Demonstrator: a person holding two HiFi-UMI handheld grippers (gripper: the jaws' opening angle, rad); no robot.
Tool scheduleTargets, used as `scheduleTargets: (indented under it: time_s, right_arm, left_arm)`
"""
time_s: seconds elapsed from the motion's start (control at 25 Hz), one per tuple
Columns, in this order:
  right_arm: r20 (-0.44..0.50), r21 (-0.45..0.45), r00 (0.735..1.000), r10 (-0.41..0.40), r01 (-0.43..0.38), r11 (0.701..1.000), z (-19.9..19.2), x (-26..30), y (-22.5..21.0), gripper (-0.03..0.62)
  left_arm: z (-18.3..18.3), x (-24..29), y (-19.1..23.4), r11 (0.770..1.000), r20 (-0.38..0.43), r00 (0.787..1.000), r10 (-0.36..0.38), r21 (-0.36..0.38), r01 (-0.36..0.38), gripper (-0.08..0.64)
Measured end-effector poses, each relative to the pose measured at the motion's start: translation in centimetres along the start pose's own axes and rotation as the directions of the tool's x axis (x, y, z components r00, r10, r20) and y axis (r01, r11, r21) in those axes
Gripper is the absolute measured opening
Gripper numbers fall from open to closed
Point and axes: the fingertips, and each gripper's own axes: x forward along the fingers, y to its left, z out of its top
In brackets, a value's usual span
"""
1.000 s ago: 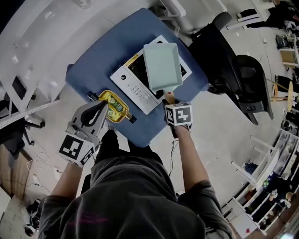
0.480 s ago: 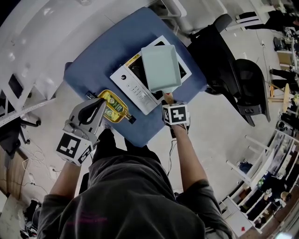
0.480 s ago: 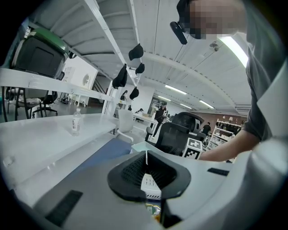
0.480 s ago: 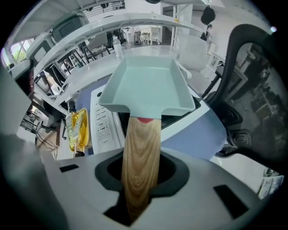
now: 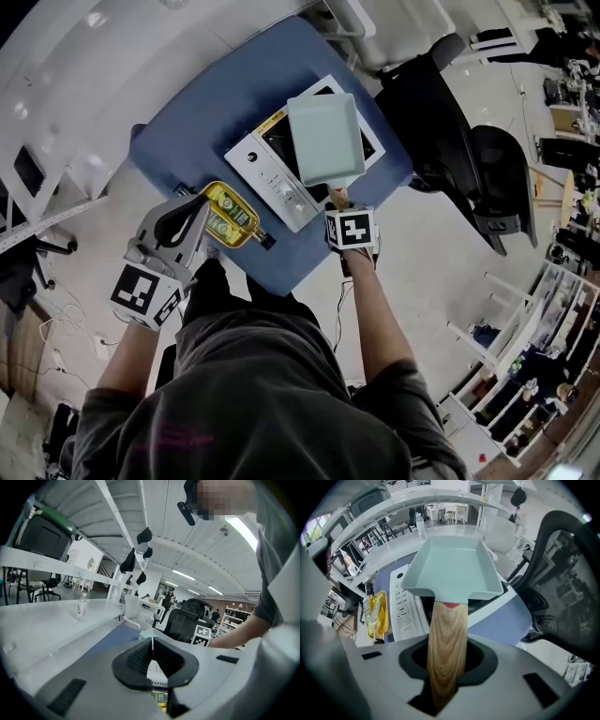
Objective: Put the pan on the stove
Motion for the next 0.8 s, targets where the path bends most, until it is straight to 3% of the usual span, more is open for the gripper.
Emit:
scheduleTargets:
  time_s: [0.4,0.8]
  right_arm:
    - [0.016,0.011,1.0,-0.003,0.003,1.0,0.2,0.0,0.1,0.099]
    - [0.111,0.034,0.992,0.058,-0.062,0.998,0.1,-1.4,0.9,0.214]
  left_arm:
    - [0.6,-0.8,0.0,1.0,-0.001,1.0,-0.006,0.023,0.006,0.011]
    - [2.1,-1.1,-2.6,0.995,-0.008,0.999,-0.037,0.09,0.038,0.011]
